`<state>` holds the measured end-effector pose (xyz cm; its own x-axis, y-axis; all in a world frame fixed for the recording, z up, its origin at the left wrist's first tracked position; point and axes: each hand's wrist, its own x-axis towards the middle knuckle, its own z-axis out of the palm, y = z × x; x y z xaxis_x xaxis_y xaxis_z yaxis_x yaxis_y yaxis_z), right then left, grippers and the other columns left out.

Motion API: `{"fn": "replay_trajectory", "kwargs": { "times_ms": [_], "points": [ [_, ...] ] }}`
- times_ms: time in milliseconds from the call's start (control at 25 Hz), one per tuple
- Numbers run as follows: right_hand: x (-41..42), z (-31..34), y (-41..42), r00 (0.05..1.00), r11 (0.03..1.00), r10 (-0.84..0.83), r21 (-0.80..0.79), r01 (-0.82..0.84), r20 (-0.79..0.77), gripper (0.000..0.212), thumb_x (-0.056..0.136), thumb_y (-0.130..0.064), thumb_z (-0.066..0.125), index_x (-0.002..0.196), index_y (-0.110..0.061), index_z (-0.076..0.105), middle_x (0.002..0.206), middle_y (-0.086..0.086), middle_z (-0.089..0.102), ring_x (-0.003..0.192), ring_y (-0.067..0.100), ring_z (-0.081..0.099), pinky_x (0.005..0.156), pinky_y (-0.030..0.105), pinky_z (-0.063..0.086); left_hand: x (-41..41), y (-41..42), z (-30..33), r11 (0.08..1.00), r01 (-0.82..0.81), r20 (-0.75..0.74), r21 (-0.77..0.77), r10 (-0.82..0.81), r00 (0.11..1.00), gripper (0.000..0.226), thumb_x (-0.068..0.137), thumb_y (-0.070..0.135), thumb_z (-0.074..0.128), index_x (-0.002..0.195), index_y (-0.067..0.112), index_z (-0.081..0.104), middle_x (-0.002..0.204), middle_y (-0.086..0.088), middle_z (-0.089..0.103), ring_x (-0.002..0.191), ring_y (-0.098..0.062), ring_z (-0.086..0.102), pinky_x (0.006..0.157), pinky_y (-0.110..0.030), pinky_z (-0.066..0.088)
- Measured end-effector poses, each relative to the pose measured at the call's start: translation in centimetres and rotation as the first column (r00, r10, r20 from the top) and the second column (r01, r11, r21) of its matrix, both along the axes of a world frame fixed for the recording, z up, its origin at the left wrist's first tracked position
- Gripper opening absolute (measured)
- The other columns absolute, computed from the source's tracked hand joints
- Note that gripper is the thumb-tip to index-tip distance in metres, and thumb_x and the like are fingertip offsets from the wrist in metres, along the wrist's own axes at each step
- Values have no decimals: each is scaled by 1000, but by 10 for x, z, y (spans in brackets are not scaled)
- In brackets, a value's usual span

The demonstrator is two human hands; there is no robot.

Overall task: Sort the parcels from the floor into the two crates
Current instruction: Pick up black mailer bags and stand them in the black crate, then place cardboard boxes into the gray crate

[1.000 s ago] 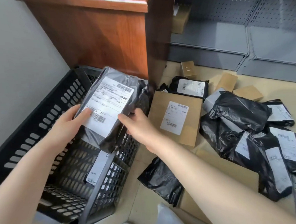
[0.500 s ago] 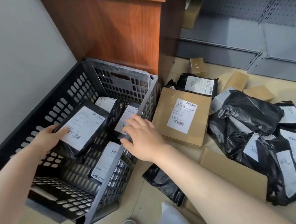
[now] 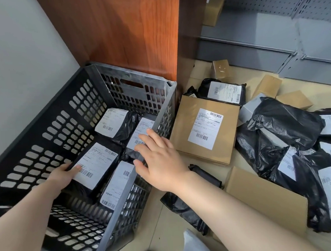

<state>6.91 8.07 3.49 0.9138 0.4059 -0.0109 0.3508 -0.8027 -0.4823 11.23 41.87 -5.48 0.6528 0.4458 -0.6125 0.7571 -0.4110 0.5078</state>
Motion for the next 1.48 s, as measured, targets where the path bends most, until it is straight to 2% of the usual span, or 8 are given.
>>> {"fn": "replay_trajectory", "kwargs": {
  "times_ms": [160, 320, 440, 720, 960, 1040, 1240, 1480],
  "points": [
    [-1, -4, 1, 1000, 999, -18, 27, 18, 25, 59, 93, -48, 21, 135, -19, 51, 158, 2, 32, 152, 21, 6, 120, 47, 15, 8, -2, -24, 994, 58, 7, 90, -59, 998, 49, 94, 42, 57, 138, 20, 53, 139, -14, 51, 119, -37, 54, 105, -50, 43],
    [-1, -8, 3, 999, 999, -33, 43, 32, 40, 58, 94, -47, 23, 136, -18, 51, 157, 2, 33, 151, 21, 7, 120, 47, 16, 10, -13, -44, 970, 86, 11, 228, -91, 996, 48, 100, 25, 50, 144, 6, 44, 139, -23, 52, 127, -41, 48, 105, -43, 37],
    [-1, -11, 3, 998, 998, -42, 55, 39, 47, 56, 94, -46, 24, 135, -18, 51, 157, 2, 34, 151, 20, 7, 119, 47, 17, 10, -17, -55, 945, 127, 0, 301, -133, 991, 43, 100, 21, 46, 139, 1, 47, 133, -28, 54, 121, -45, 50, 100, -44, 38],
    [-1, -15, 4, 995, 996, -57, 77, 51, 87, 54, 94, -45, 28, 131, -16, 55, 153, 4, 39, 150, 22, 13, 116, 49, 24, 11, -29, -58, 897, 197, -33, 396, -201, 979, 49, 95, 20, 51, 141, 6, 41, 130, -26, 53, 116, -45, 51, 94, -50, 42],
    [-1, -4, 0, 1000, 999, -17, 52, 18, -17, 47, 100, -42, 34, 137, -18, 49, 158, 1, 30, 151, 18, 2, 117, 46, 19, 13, -47, -47, 825, 293, -53, 484, -306, 951, 60, 96, 31, 50, 151, 19, 29, 152, -14, 37, 136, -40, 34, 110, -57, 29],
    [1, 4, -6, 996, 999, 23, 29, -20, -88, 47, 102, -42, 36, 142, -20, 44, 162, -1, 21, 152, 15, -4, 119, 43, 13, 18, -61, -35, 827, 296, -2, 477, -336, 942, 58, 98, 32, 46, 152, 18, 28, 156, -10, 30, 140, -37, 29, 113, -56, 25],
    [5, 25, -19, 976, 996, 91, 2, -93, -196, 59, 103, -49, 34, 154, -21, 25, 166, -3, 7, 152, 12, -7, 123, 43, 0, 38, -108, 13, 888, 281, 298, 363, -397, 868, 53, 100, 27, 45, 150, 18, 34, 157, -7, 30, 145, -25, 25, 118, -46, 22],
    [-7, 41, -55, 969, 995, -23, 92, 47, -245, 65, 101, -55, 35, 156, -24, 21, 166, -4, 6, 152, 14, -4, 123, 42, 1, 47, -182, 85, 913, 336, 475, 232, -408, 780, 45, 100, 35, 41, 144, 26, 41, 150, 0, 41, 139, -17, 36, 116, -44, 30]
  ]
}}
